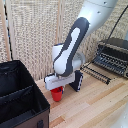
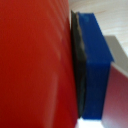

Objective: Kindly spot and seek the red cup placed ahead of you. Cautiously adjust your gripper towards the red cup, gripping it gently. Find the after-storage area of the caddy. Relocate the red cup in your grip over the rear portion and softly release it into the compartment.

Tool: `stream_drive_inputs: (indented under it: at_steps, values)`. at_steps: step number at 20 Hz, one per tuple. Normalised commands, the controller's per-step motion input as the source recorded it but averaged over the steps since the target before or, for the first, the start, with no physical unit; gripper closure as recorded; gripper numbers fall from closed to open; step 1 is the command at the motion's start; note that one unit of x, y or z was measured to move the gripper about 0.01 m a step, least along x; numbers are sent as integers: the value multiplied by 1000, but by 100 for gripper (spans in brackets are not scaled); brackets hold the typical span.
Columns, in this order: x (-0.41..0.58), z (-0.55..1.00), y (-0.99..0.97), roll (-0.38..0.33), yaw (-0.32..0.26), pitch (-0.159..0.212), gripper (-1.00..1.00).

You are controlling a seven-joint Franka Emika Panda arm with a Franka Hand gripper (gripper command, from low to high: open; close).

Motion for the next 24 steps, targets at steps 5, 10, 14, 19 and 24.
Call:
stream_drive_inputs:
  at_steps: [5, 10, 14, 19, 24]
  values:
    - [493, 831, -83, 47, -90, 17, 100]
    - [536, 905, 3, 52, -7, 74, 100]
    - [673, 858, 127, 38, 11, 121, 100]
    - [697, 846, 386, 1, 57, 158, 100]
    - [524, 789, 618, 0, 91, 149, 100]
